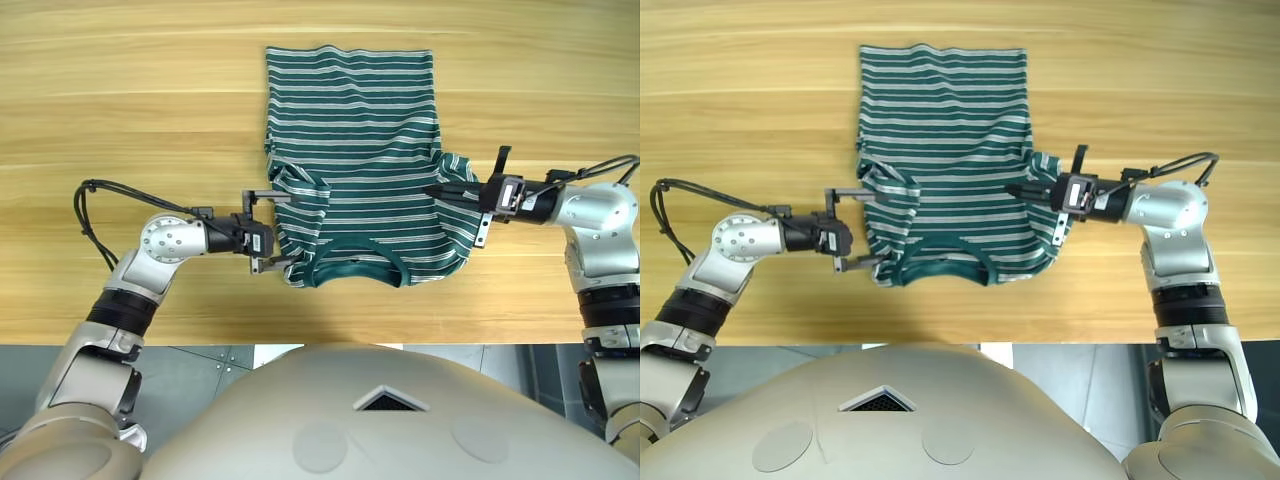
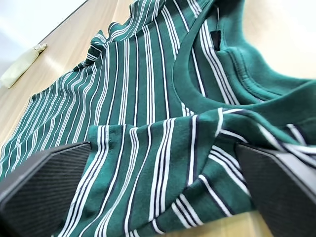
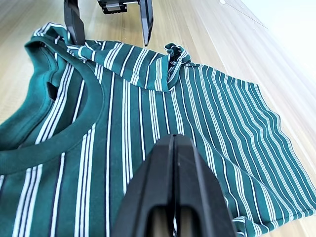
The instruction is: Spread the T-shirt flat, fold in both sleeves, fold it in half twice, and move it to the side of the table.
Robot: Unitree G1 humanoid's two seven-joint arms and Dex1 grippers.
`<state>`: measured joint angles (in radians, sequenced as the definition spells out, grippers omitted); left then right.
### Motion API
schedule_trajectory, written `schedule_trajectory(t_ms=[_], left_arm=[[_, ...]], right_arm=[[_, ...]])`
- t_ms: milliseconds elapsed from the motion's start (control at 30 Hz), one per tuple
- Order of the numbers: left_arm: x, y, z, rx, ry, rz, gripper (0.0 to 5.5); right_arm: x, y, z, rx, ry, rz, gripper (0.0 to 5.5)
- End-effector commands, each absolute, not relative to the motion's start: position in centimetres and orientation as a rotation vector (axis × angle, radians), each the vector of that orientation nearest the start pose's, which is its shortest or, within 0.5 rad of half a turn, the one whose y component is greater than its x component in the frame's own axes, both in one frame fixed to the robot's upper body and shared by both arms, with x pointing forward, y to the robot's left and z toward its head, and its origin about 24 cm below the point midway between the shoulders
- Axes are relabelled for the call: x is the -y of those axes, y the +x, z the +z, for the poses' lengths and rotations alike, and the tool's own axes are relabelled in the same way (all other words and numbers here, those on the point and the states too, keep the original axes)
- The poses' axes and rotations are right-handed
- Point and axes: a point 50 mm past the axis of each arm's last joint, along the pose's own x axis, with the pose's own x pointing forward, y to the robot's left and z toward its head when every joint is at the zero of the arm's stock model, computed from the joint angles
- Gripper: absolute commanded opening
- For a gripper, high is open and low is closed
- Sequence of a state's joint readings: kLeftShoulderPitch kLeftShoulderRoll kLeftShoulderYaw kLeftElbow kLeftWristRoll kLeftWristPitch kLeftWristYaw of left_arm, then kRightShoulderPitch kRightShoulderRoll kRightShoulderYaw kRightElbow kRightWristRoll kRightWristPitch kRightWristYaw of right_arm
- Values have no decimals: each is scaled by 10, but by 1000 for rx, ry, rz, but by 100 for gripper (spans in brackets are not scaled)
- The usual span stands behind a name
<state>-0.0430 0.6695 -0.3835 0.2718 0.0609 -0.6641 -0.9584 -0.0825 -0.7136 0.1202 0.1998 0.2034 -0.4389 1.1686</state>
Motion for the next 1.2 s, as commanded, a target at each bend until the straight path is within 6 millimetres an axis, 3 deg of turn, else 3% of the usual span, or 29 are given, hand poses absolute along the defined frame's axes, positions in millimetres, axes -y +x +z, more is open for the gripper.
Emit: schedule_trajectory(t_ms=[33, 100, 200, 300, 433, 500, 733, 1200], left_arm=[[-186, 191, 9, -101, 786, -1480, 536], [-186, 194, 12, -89, 788, -1467, 536], [-186, 196, 15, -73, 786, -1453, 540], [-185, 203, 21, -45, 780, -1421, 540], [-185, 207, 27, -17, 780, -1392, 540], [-185, 209, 28, -9, 777, -1378, 540], [-183, 213, 30, 8, 776, -1361, 540], [-179, 215, 28, 16, 773, -1368, 540]], right_arm=[[228, 232, 68, -68, -624, 1235, 0], [235, 235, 71, -72, -633, 1187, 0], [246, 241, 77, -79, -672, 1106, 46], [279, 243, 72, -242, -862, 937, 93], [311, 223, 63, -428, -1042, 834, 168], [311, 210, 58, -461, -1052, 860, 201], [312, 189, 51, -504, -1040, 855, 201], [302, 204, 22, -541, -1043, 863, 201]])
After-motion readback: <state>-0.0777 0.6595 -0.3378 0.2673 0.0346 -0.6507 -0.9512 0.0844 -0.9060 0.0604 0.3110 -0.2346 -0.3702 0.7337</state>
